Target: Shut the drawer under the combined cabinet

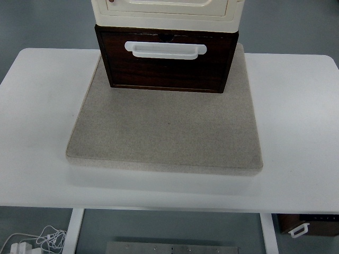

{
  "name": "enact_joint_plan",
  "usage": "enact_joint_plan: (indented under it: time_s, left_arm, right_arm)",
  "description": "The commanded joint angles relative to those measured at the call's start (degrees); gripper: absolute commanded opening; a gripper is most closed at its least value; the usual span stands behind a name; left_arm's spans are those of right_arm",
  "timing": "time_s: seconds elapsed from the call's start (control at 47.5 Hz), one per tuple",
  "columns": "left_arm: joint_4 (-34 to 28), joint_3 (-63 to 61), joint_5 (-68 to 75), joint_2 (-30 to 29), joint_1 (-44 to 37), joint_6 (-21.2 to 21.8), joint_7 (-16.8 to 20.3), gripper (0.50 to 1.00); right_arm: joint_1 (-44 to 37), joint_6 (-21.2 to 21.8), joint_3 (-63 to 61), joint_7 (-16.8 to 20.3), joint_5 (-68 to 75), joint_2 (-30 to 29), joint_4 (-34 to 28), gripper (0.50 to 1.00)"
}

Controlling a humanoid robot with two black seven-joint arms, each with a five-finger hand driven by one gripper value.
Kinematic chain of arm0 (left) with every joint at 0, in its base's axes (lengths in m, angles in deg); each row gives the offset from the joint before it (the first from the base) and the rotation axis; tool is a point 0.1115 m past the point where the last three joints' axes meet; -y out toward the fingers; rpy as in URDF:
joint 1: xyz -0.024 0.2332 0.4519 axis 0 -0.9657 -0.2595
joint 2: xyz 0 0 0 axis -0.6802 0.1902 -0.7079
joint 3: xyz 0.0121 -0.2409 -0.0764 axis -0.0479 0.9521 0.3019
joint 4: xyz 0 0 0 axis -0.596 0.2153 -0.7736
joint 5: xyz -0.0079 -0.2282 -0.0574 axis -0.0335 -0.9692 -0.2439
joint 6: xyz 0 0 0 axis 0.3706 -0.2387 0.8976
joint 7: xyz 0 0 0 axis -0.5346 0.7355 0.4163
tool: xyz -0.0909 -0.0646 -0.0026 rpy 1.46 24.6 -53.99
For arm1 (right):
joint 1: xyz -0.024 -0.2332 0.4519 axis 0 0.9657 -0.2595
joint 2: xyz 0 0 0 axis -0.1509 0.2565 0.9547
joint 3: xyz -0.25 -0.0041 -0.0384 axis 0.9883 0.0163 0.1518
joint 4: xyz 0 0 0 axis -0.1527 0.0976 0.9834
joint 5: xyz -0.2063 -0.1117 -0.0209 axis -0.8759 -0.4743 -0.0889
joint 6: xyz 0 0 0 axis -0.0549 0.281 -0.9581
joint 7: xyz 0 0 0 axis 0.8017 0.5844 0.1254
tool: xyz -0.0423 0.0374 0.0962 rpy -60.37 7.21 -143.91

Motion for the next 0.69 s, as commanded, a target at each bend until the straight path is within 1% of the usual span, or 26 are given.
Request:
enact_joint_plan:
  time_s: [0.0, 0.105, 0.21, 0.463, 0.589, 0.673]
  left_arm:
    - [-3.5, 3.2, 0.0, 0.0, 0.3, 1.1, 0.3, 0.992]
    - [-8.5, 4.0, -0.1, -0.1, 0.9, 3.9, 0.4, 0.992]
    - [-15.7, 3.5, -1.1, -0.2, 1.7, 5.5, 0.0, 0.992]
    - [-31.6, 1.9, -6.0, -0.2, 4.0, 5.8, -0.4, 0.992]
    - [-36.5, 1.7, -6.2, -0.4, 3.5, 6.2, -1.0, 0.992]
    - [-38.4, 1.7, -6.3, -0.1, 3.1, 6.2, -1.6, 0.992]
  right_arm:
    - [0.0, 0.0, 0.1, 0.0, 0.0, 0.0, 0.0, 0.952]
    - [0.0, 0.0, 0.0, 0.0, 0.0, 0.0, 0.0, 0.952]
    - [0.0, 0.0, 0.0, 0.0, 0.0, 0.0, 0.0, 0.952]
    - [0.0, 0.0, 0.1, 0.0, 0.0, 0.0, 0.0, 0.952]
    - [0.0, 0.0, 0.0, 0.0, 0.0, 0.0, 0.0, 0.952]
    - [0.0, 0.0, 0.0, 0.0, 0.0, 0.0, 0.0, 0.952]
